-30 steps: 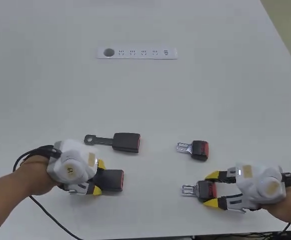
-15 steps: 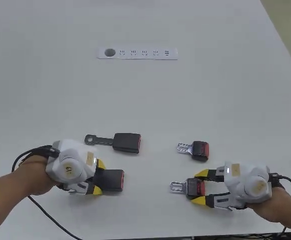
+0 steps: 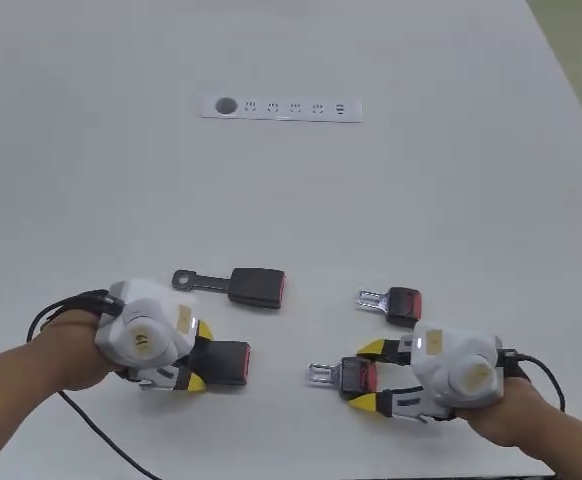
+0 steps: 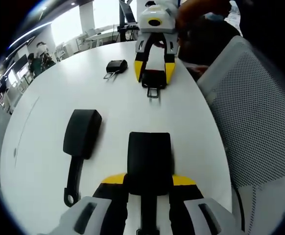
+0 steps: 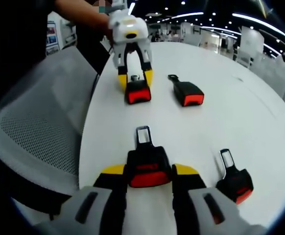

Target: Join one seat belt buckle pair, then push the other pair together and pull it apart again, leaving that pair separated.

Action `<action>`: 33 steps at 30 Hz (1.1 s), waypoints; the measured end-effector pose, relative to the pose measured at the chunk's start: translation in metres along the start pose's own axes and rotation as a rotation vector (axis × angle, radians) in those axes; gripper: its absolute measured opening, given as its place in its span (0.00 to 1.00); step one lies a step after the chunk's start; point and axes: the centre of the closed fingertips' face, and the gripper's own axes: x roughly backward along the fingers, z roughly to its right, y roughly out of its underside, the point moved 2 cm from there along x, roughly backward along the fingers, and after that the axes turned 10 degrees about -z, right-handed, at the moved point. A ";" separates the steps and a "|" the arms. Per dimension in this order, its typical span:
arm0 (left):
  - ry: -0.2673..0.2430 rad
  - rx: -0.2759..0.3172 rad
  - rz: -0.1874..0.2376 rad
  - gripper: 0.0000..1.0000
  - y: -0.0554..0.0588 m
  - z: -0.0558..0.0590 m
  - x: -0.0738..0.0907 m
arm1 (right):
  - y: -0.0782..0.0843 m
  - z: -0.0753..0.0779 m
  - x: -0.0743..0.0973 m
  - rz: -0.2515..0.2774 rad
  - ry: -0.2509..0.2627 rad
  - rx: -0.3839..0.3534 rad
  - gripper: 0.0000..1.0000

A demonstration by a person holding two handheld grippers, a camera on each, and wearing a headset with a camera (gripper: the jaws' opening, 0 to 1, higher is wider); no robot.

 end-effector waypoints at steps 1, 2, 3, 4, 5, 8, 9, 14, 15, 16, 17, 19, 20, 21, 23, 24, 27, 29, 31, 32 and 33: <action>0.000 -0.001 -0.001 0.33 0.000 0.000 0.000 | -0.003 -0.001 -0.003 0.001 0.003 0.004 0.35; 0.000 -0.001 -0.002 0.33 0.000 0.000 0.000 | -0.006 -0.002 -0.004 0.004 0.002 0.009 0.35; 0.001 -0.001 -0.002 0.33 0.000 0.000 0.000 | -0.008 -0.003 -0.005 0.002 0.002 0.008 0.35; 0.000 0.000 -0.002 0.33 0.000 0.000 0.000 | -0.011 -0.003 -0.007 0.005 0.002 0.009 0.35; 0.000 0.000 -0.002 0.33 0.000 0.000 0.000 | -0.012 -0.004 -0.008 -0.001 0.003 0.004 0.35; -0.001 0.001 -0.004 0.33 0.000 0.000 0.000 | -0.020 -0.005 -0.013 -0.010 0.006 0.007 0.35; -0.001 0.002 -0.006 0.33 0.000 0.000 0.000 | -0.023 -0.005 -0.015 -0.010 0.007 0.013 0.35; -0.001 0.002 -0.008 0.33 0.000 0.000 0.000 | -0.033 -0.006 -0.022 -0.023 0.003 0.018 0.35; -0.001 0.002 -0.009 0.33 0.000 0.000 0.000 | -0.036 -0.006 -0.023 -0.023 0.003 0.030 0.35; -0.001 0.001 -0.009 0.33 0.000 0.000 0.000 | -0.038 -0.005 -0.025 -0.027 0.001 0.033 0.35; -0.001 0.002 -0.010 0.33 0.000 0.000 0.000 | -0.039 -0.006 -0.026 -0.029 0.000 0.034 0.35; 0.000 0.001 -0.011 0.33 0.000 0.000 0.000 | -0.041 -0.007 -0.028 -0.033 -0.005 0.040 0.35; 0.000 0.000 -0.011 0.33 0.000 0.000 0.000 | -0.043 -0.006 -0.029 -0.036 -0.007 0.041 0.35; 0.000 0.000 -0.011 0.33 0.000 0.000 0.000 | -0.043 -0.007 -0.029 -0.036 -0.007 0.043 0.35; 0.000 0.000 -0.012 0.33 0.000 0.000 0.000 | -0.047 -0.007 -0.031 -0.033 -0.011 0.048 0.35; 0.000 0.001 -0.012 0.33 0.001 0.000 0.000 | -0.050 -0.007 -0.032 -0.034 -0.012 0.048 0.35; 0.001 0.000 -0.015 0.33 0.000 0.000 0.000 | -0.055 -0.009 -0.034 -0.035 -0.015 0.052 0.35; 0.002 -0.004 -0.021 0.33 0.000 0.000 0.000 | -0.057 -0.009 -0.037 -0.035 -0.018 0.053 0.35; 0.004 -0.007 -0.022 0.33 0.000 0.000 0.000 | -0.058 -0.010 -0.038 -0.029 -0.022 0.053 0.35; 0.005 -0.011 -0.024 0.33 0.000 0.000 0.000 | -0.060 -0.010 -0.039 -0.028 -0.023 0.058 0.35; 0.006 -0.014 -0.025 0.33 0.000 0.000 0.000 | -0.061 -0.012 -0.039 -0.026 -0.025 0.059 0.35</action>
